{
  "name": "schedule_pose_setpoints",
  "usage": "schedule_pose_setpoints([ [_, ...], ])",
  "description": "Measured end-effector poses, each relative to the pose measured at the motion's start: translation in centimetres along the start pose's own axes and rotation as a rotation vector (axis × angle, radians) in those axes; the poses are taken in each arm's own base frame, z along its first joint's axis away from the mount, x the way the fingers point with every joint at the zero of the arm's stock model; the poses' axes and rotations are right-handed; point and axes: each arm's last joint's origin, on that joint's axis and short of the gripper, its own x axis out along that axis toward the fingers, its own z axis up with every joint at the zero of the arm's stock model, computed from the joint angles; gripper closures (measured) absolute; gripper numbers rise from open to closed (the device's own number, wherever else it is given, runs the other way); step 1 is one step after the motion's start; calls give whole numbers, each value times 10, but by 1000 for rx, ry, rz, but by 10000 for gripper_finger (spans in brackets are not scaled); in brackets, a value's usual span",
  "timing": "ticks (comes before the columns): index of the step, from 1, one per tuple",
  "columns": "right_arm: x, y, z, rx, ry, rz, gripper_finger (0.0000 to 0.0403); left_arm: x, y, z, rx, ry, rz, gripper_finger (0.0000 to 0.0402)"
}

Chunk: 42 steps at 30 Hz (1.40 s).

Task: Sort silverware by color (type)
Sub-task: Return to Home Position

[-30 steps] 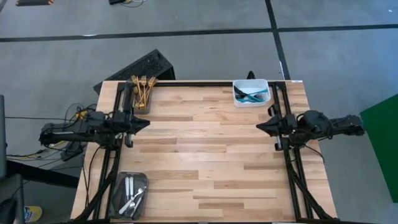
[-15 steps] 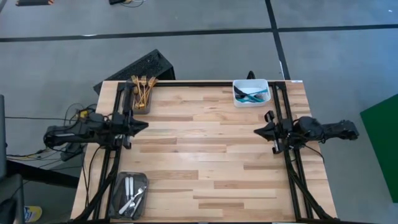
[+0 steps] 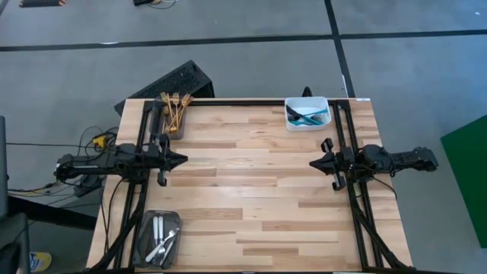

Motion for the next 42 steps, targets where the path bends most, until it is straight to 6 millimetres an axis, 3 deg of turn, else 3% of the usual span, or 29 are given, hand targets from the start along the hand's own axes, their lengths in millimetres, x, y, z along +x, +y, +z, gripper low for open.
schedule_pose_setpoints([
  [8,0,1,0,2,5,15,390,2,0,-13,6,31,-10,380],
  [14,0,2,-4,35,43,26,390,7,-1,-23,-17,-52,-66,380],
  [42,0,0,-5,-117,51,21,390,6,-2,-13,-24,-93,-80,380],
])
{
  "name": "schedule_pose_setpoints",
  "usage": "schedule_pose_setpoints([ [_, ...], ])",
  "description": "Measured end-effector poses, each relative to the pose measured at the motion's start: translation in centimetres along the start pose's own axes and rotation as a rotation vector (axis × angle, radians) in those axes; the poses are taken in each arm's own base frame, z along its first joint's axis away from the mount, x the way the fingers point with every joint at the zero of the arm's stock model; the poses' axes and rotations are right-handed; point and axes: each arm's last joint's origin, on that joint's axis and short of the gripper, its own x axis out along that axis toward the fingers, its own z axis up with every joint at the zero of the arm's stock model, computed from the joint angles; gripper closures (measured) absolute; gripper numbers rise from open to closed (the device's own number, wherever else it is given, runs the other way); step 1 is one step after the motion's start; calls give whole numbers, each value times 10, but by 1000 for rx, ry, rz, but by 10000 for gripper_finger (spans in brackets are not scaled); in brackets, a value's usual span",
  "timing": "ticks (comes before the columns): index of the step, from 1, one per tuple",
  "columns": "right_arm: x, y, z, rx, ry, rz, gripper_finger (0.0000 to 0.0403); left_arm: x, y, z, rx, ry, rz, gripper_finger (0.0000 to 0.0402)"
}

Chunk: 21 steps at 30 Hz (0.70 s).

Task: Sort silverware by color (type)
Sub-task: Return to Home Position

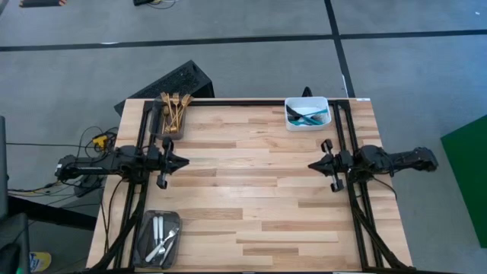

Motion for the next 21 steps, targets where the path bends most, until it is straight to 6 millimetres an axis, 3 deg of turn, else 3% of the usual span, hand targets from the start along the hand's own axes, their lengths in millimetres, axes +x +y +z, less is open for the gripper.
schedule_pose_setpoints([
  [7,0,-4,-7,42,72,17,390,0,0,1,6,-5,-6,380],
  [21,0,-5,-4,57,41,8,384,1,1,-7,24,12,21,380],
])
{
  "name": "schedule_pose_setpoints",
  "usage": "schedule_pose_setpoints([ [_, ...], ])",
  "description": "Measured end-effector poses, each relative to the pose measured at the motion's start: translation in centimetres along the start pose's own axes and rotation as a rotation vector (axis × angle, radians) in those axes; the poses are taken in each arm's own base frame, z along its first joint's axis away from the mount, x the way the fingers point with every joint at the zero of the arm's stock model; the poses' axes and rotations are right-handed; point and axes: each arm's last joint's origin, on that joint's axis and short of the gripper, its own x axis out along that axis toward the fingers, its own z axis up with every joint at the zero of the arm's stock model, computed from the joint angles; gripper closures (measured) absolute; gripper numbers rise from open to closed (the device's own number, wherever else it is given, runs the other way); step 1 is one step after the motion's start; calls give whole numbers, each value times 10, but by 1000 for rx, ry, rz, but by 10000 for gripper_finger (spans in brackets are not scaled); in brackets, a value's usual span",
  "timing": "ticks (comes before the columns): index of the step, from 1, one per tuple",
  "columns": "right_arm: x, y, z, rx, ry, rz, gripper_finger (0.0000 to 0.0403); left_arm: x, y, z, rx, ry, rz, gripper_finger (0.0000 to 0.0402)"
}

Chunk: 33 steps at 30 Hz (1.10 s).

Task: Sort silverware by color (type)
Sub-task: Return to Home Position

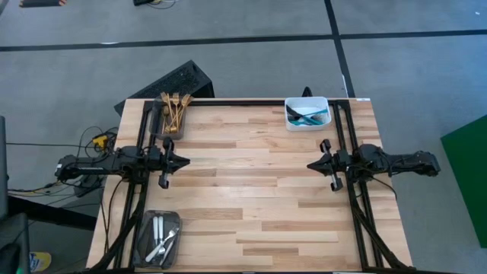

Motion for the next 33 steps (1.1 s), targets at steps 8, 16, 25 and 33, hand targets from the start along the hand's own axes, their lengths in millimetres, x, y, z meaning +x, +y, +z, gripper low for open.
schedule_pose_setpoints([
  [8,0,-2,-2,26,16,-37,374,0,0,-2,-26,24,-7,380],
  [16,0,-3,-12,27,130,-64,372,0,0,-3,-184,25,-4,380],
  [25,0,-3,-12,26,133,-64,372,0,0,-3,-175,26,-2,380],
  [33,0,-3,-12,26,136,-64,372,0,0,-3,-175,26,-2,380],
])
